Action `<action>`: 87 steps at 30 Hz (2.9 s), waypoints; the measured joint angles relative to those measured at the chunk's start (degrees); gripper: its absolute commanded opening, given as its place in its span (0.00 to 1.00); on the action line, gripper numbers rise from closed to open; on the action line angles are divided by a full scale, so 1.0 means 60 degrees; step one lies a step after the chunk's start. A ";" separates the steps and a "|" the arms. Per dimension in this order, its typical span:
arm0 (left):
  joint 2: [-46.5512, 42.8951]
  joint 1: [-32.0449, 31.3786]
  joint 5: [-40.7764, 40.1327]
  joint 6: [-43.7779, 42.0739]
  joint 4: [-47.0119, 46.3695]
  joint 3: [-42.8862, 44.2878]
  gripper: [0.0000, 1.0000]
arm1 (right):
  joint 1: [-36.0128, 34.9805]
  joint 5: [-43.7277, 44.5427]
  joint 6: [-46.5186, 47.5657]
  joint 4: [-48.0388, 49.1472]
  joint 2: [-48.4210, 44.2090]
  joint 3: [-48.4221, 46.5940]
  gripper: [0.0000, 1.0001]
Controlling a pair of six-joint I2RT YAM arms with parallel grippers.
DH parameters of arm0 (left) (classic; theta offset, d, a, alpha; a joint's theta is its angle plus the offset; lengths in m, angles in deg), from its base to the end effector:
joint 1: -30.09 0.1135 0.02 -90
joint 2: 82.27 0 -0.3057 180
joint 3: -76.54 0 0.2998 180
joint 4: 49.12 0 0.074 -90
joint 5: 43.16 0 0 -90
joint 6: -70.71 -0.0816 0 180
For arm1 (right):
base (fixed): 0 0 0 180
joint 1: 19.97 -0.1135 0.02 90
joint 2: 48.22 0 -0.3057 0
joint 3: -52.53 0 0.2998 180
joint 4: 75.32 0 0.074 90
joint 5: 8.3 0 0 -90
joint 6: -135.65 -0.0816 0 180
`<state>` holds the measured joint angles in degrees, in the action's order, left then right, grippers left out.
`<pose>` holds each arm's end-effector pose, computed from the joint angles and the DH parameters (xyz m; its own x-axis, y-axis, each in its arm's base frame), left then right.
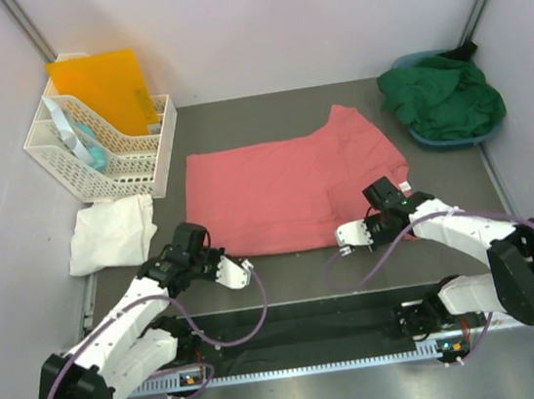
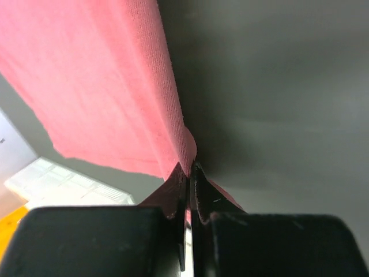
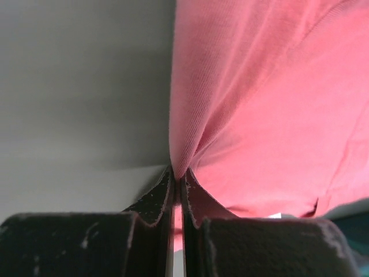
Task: Fold and stack the t-shirts
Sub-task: Fold the flattened tshirt in 1/3 of the way, then grap the side of the flattened tshirt furthest away from the robot with both arms
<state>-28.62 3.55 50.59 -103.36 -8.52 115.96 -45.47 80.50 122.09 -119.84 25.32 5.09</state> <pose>0.1935 -0.1026 0.1590 0.4014 0.9089 -0.1127 0.7769 -0.2728 0.5674 0.2287 0.1110 0.1280 0.2249 -0.9695 -0.0970 -0.9301 -0.1839 -0.3180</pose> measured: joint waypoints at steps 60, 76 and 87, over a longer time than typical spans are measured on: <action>0.9963 0.1282 -0.3577 0.4517 -0.1796 0.9147 0.85 | 0.3034 -0.0452 -0.9326 -0.0331 1.1770 -1.5467 0.45; 0.9883 0.1042 -0.3829 0.4495 -0.1271 0.9143 0.84 | 0.2976 -0.0885 -0.9686 0.0685 1.1606 -1.5620 0.50; 0.9759 0.0827 -0.3963 0.4448 -0.1115 0.9140 0.83 | 0.2860 -0.0681 -0.9679 0.0659 1.2123 -1.6036 0.50</action>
<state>29.93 8.51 26.81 -76.67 -15.21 170.80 -28.31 76.42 64.02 -115.88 98.06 -91.13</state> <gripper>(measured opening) 0.836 0.501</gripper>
